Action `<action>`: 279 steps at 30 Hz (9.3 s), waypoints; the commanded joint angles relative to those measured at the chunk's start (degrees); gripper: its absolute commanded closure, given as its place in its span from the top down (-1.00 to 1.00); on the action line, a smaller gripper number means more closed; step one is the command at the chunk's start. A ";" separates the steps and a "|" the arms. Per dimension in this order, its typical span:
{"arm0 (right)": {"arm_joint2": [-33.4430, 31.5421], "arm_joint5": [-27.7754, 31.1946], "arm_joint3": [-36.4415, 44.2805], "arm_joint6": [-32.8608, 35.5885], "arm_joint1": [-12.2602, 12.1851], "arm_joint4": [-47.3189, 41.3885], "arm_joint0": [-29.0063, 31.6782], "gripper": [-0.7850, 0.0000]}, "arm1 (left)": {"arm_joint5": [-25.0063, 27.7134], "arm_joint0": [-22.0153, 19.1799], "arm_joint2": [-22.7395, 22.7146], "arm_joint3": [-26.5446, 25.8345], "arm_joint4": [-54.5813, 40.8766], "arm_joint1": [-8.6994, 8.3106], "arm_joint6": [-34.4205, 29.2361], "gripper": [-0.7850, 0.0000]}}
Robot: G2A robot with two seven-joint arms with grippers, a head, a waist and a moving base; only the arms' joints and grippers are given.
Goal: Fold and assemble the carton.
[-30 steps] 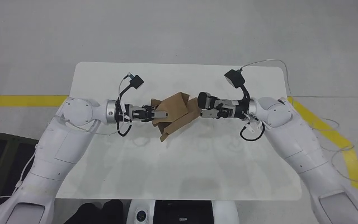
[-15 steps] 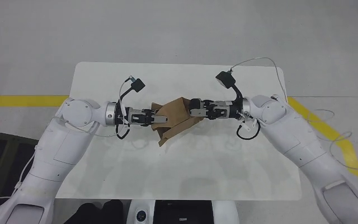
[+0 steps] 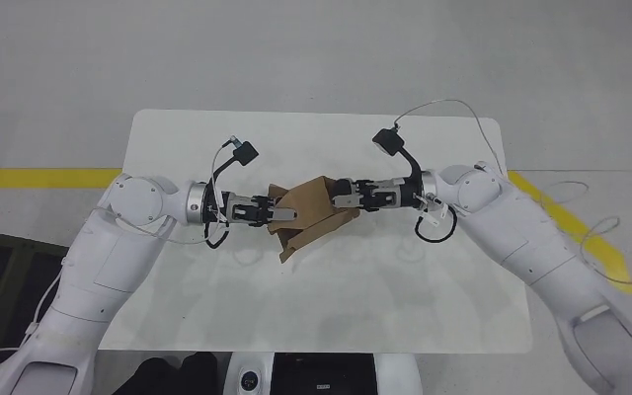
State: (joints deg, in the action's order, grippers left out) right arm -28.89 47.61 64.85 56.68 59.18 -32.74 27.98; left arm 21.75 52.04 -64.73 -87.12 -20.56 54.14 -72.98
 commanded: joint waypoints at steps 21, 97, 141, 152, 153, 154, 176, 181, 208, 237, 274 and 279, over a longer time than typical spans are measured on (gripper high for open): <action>6.82 0.36 -4.74 -0.35 3.21 -8.22 -2.37 -0.30 | -0.34 0.32 0.12 -0.15 -0.26 -0.04 0.07 -1.00; 9.10 2.57 -12.65 -2.58 11.86 -5.82 -5.31 -1.00 | -6.26 -0.17 -0.36 -4.00 -5.55 0.50 1.49 1.00; 3.62 -2.05 -3.96 2.04 7.76 -5.92 0.77 -1.00 | -4.08 0.60 -2.94 -2.14 -0.56 0.12 4.89 1.00; 4.10 -2.42 -4.65 2.41 8.90 -6.06 0.47 -1.00 | -4.46 0.46 -2.56 -2.77 -2.05 0.22 3.91 1.00; 4.05 -2.37 -4.80 2.36 8.94 -6.11 0.47 -1.00 | -4.47 0.45 -2.56 -2.71 -2.17 0.23 3.94 1.00; 3.93 -2.23 -5.08 2.22 8.95 -6.20 0.50 -1.00 | -4.50 0.41 -2.57 -2.61 -1.96 0.23 4.02 1.00; -1.66 4.95 -11.81 -6.00 9.58 -0.48 0.06 -1.00 | -5.07 1.24 -2.92 -4.25 -1.56 0.21 5.33 1.00; -2.76 6.03 -13.47 -8.58 10.42 1.33 -0.19 -1.00 | -5.67 1.36 -2.67 -4.21 -2.28 0.25 4.77 1.00; -4.64 7.03 -12.02 -10.70 14.74 3.76 0.28 -1.00 | -6.72 1.94 -2.31 -5.57 -4.75 0.45 3.31 1.00; -10.53 5.51 -14.96 -5.52 13.92 3.10 3.49 -1.00 | -4.52 1.45 -5.52 -2.35 -1.09 -0.06 4.76 1.00; -15.88 -5.19 7.05 5.19 3.40 -4.72 13.22 -1.00 | 1.08 -0.12 -0.75 -0.85 20.65 -0.08 11.56 1.00; -13.53 -4.77 6.88 4.77 3.93 -5.28 11.81 -1.00 | 0.89 -0.36 -0.47 -0.88 20.03 -0.06 11.24 1.00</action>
State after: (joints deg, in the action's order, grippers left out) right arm -42.88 42.76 71.78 61.53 63.01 -37.86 40.07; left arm 22.66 51.74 -65.27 -88.02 -0.44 54.08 -61.75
